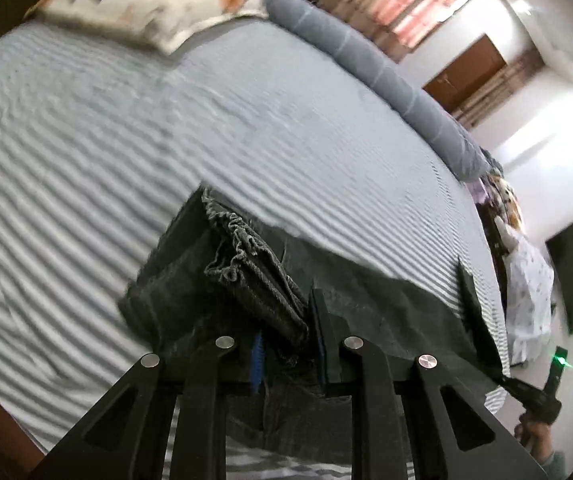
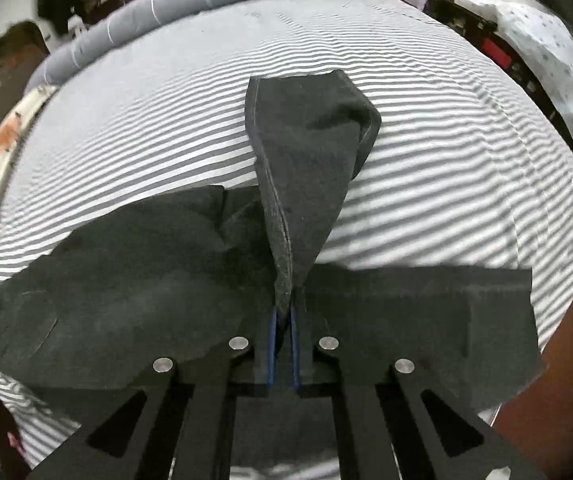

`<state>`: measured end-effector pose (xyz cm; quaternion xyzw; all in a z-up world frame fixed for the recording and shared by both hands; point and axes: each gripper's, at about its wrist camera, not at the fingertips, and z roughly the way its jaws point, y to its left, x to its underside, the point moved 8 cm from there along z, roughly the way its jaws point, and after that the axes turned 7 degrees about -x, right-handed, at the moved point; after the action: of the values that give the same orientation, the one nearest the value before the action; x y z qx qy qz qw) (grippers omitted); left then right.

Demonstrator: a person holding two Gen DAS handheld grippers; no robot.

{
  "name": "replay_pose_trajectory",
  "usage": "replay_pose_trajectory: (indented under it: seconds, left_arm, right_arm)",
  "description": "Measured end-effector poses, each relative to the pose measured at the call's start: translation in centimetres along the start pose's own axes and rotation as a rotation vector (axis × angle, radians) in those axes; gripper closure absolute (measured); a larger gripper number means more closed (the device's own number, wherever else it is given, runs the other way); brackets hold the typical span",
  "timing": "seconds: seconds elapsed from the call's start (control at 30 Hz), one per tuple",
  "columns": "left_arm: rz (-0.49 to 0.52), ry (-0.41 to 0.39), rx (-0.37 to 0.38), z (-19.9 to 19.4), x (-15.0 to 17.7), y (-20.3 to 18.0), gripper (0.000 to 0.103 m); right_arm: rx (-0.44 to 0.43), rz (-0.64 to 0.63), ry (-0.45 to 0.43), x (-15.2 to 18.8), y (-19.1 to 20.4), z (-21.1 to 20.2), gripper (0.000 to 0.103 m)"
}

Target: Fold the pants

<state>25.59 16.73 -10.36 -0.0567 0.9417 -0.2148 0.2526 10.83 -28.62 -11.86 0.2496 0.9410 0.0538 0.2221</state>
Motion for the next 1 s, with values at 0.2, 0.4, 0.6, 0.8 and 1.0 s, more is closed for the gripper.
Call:
replay_pose_trajectory:
  seconds: [0.2, 0.4, 0.6, 0.8, 1.0]
  left_arm:
    - [0.158, 0.009, -0.02, 0.2, -0.5, 0.7, 0.082]
    - [0.122, 0.135, -0.171, 4.0, 3.7, 6.4, 0.083]
    - [0.181, 0.104, -0.226, 3.8, 4.5, 5.6, 0.081]
    - [0.197, 0.132, -0.252, 2.3, 5.0, 4.6, 0.078]
    - [0.246, 0.131, -0.285, -1.1, 5.5, 3.9, 0.075]
  right_arm:
    - [-0.029, 0.026, 0.051, 6.6, 0.6, 0.1, 0.099]
    - [-0.023, 0.034, 0.165, 10.1, 1.0, 3.7, 0.099]
    - [-0.007, 0.019, 0.221, 10.4, 1.6, 6.0, 0.095]
    - [-0.106, 0.068, 0.219, 10.0, 2.0, 6.4, 0.072]
    - [-0.136, 0.107, 0.154, 7.8, 0.6, 3.4, 0.055]
